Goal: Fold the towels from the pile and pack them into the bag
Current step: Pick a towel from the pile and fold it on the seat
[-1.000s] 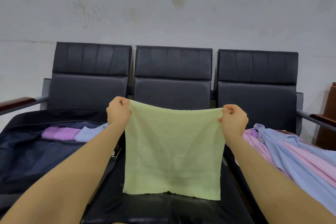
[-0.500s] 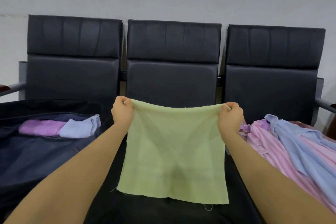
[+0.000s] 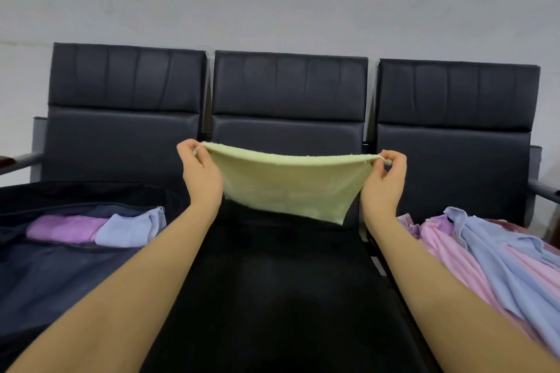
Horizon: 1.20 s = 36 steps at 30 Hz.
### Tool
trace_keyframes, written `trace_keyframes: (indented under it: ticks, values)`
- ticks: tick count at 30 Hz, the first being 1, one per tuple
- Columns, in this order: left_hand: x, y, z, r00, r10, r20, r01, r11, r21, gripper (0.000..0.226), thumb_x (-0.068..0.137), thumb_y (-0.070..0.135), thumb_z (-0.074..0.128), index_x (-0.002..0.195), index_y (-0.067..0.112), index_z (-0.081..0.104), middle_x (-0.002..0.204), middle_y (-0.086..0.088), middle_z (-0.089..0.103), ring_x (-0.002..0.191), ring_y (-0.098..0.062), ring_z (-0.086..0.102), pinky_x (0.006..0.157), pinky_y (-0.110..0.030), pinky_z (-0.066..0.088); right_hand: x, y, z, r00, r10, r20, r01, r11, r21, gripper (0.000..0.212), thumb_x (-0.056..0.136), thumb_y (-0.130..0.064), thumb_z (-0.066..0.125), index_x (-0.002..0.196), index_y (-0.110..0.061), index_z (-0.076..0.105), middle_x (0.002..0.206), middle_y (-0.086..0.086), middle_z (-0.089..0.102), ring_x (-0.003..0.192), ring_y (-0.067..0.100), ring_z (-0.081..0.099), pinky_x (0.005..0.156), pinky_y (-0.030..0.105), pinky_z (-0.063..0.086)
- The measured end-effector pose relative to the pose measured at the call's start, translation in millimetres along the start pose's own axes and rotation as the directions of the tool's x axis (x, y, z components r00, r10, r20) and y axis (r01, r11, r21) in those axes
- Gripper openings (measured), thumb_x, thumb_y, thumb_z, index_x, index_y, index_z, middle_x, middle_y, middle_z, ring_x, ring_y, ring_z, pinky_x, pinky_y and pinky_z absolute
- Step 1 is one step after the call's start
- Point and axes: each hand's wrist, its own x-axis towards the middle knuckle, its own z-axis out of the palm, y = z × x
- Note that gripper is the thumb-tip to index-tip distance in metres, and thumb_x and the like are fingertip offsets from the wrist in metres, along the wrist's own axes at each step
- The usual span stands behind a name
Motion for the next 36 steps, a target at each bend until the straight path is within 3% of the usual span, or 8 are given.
trace_keyframes:
  ticks: [3,7,11,15,21,23,26,36]
  values:
    - [-30.1,-16.9,-20.3,0.999,-0.041,-0.002,0.041,0.997,0.067,0.007,0.104,0.02,0.029,0.105,0.019,0.035,0.077,0.007,0.045,0.066,-0.004,0.043,0.052,-0.01,0.035,-27.1,12.3,-12.4,0.998,0.068,0.008,-0.068,0.996,-0.052,0.014,0.099,-0.009,0.041,0.099,-0.022,0.047,0.1,-0.001,0.056,0.092,0.013,0.054,0.081,0.027,0.042]
    - [-67.9,-48.2,-42.4,0.99,-0.133,-0.055,0.14,0.979,0.15,0.006,0.103,0.018,0.031,0.102,0.018,0.038,0.08,0.002,0.048,0.074,-0.017,0.047,0.07,-0.031,0.036,-65.9,28.7,-34.5,0.99,0.139,0.031,-0.132,0.977,-0.165,0.011,0.1,-0.01,0.041,0.099,-0.02,0.047,0.093,-0.002,0.056,0.087,0.015,0.056,0.081,0.032,0.048]
    - [-96.4,-71.6,-60.2,0.983,-0.145,-0.114,0.179,0.896,0.406,0.01,0.1,0.016,0.032,0.095,0.019,0.039,0.085,-0.005,0.055,0.08,-0.026,0.046,0.085,-0.039,0.032,-99.6,42.4,-56.1,0.989,0.147,0.011,-0.137,0.945,-0.298,0.011,0.097,-0.008,0.041,0.094,-0.016,0.048,0.08,-0.007,0.052,0.079,0.016,0.052,0.087,0.044,0.046]
    - [-112.1,-89.6,-70.6,0.992,-0.095,-0.08,0.124,0.776,0.619,0.009,0.099,0.014,0.036,0.092,0.018,0.04,0.084,-0.008,0.051,0.088,-0.032,0.047,0.083,-0.041,0.029,-119.2,55.6,-67.9,0.983,0.184,0.01,-0.16,0.877,-0.453,0.01,0.096,-0.008,0.043,0.095,-0.014,0.052,0.097,0.008,0.059,0.097,0.032,0.054,0.094,0.045,0.036]
    - [-109.8,-128.1,-65.8,0.984,-0.066,0.167,-0.108,0.526,0.844,0.014,0.099,0.013,0.038,0.094,0.01,0.051,0.084,-0.01,0.063,0.095,-0.035,0.052,0.093,-0.046,0.033,-123.6,86.1,-66.7,0.933,0.359,0.014,-0.272,0.732,-0.624,0.015,0.095,-0.01,0.045,0.101,-0.013,0.058,0.106,0.01,0.062,0.107,0.031,0.047,0.095,0.04,0.026]
    - [-105.0,-138.1,-61.3,0.961,-0.102,0.258,-0.192,0.429,0.883,0.014,0.1,0.014,0.037,0.1,0.011,0.05,0.092,-0.009,0.063,0.098,-0.033,0.054,0.091,-0.042,0.033,-121.5,96.7,-63.0,0.918,0.395,0.042,-0.286,0.729,-0.622,0.013,0.095,-0.009,0.045,0.099,-0.012,0.057,0.107,0.011,0.062,0.098,0.027,0.05,0.094,0.039,0.029]
    - [-98.0,-153.2,-53.2,0.921,-0.182,0.346,-0.27,0.343,0.9,0.014,0.1,0.013,0.036,0.107,0.012,0.048,0.102,-0.008,0.063,0.101,-0.03,0.056,0.086,-0.037,0.035,-118.9,113.8,-56.9,0.884,0.459,0.091,-0.316,0.729,-0.608,0.016,0.097,-0.008,0.043,0.104,-0.005,0.056,0.11,0.016,0.06,0.085,0.023,0.046,0.076,0.033,0.038]
    - [-67.4,-203.0,-22.7,0.93,-0.119,0.348,-0.288,0.355,0.889,0.009,0.096,0.004,0.044,0.1,0.003,0.052,0.086,-0.014,0.061,0.08,-0.035,0.058,0.069,-0.037,0.031,-104.1,160.1,-35.7,0.927,0.357,0.117,-0.199,0.73,-0.653,0.016,0.1,-0.012,0.038,0.106,-0.007,0.052,0.109,0.011,0.057,0.081,0.022,0.046,0.069,0.033,0.034]
